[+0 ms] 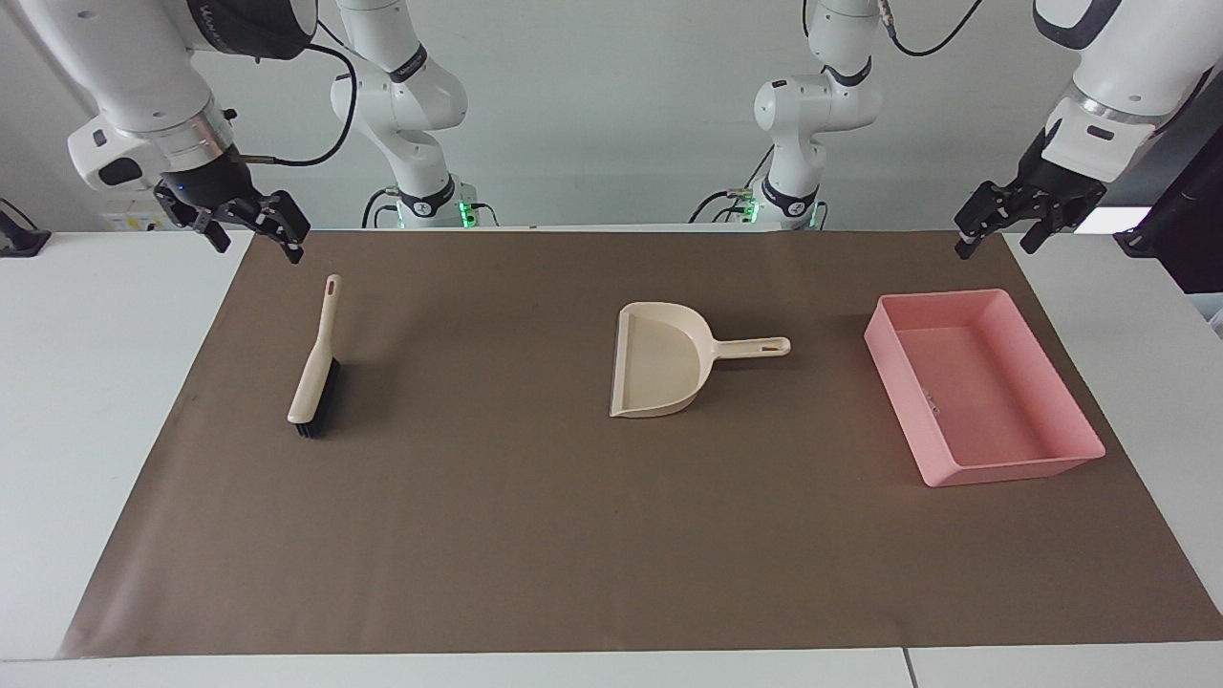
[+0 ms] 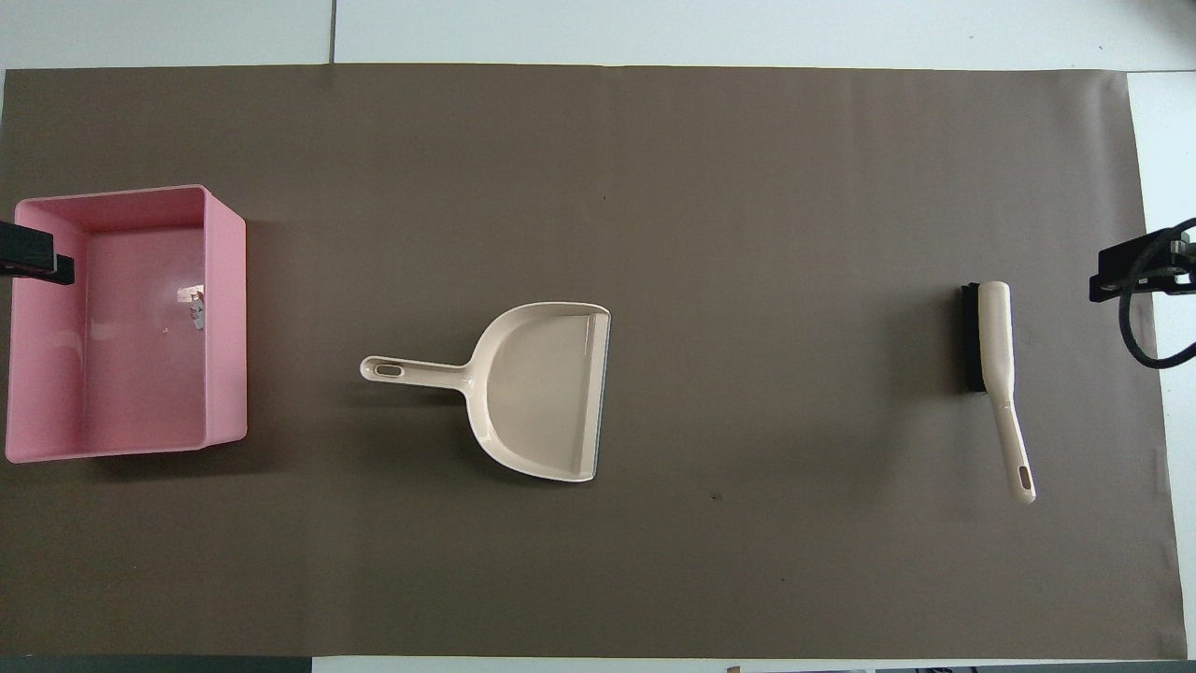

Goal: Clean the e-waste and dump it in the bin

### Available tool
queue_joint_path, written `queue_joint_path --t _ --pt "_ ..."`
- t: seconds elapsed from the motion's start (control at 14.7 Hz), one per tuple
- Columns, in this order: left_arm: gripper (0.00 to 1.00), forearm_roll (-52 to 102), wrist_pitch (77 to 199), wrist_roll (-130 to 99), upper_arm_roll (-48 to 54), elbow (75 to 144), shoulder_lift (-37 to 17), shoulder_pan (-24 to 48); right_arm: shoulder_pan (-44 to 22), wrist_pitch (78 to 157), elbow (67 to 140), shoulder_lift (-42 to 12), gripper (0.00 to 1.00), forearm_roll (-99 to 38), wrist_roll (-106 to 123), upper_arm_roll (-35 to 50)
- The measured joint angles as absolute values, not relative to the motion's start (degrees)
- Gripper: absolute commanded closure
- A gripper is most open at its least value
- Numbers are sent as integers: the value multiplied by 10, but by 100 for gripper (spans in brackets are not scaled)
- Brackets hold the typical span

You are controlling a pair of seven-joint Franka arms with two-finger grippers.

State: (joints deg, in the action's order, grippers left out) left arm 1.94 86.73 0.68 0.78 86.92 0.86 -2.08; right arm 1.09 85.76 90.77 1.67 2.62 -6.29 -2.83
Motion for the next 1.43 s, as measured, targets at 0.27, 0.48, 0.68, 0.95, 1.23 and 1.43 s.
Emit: queue_joint_path --t 0.27,0.48,0.68,0.95,1.23,1.43 --pt "2 19 859 31 9 866 3 -24 11 858 908 17 0 26 -63 -28" --pt "2 19 853 36 9 868 2 -24 11 858 908 17 0 26 -63 -28" --pt "2 18 852 39 9 872 2 -24 11 858 908 17 0 26 -63 -28" --pt "1 12 856 39 9 873 2 -24 11 858 908 17 0 26 -63 -28" --pt "1 11 868 38 9 878 2 -24 11 858 908 17 0 26 -63 -28" --pt "1 11 905 37 9 892 3 -24 11 858 908 17 0 26 -63 -28"
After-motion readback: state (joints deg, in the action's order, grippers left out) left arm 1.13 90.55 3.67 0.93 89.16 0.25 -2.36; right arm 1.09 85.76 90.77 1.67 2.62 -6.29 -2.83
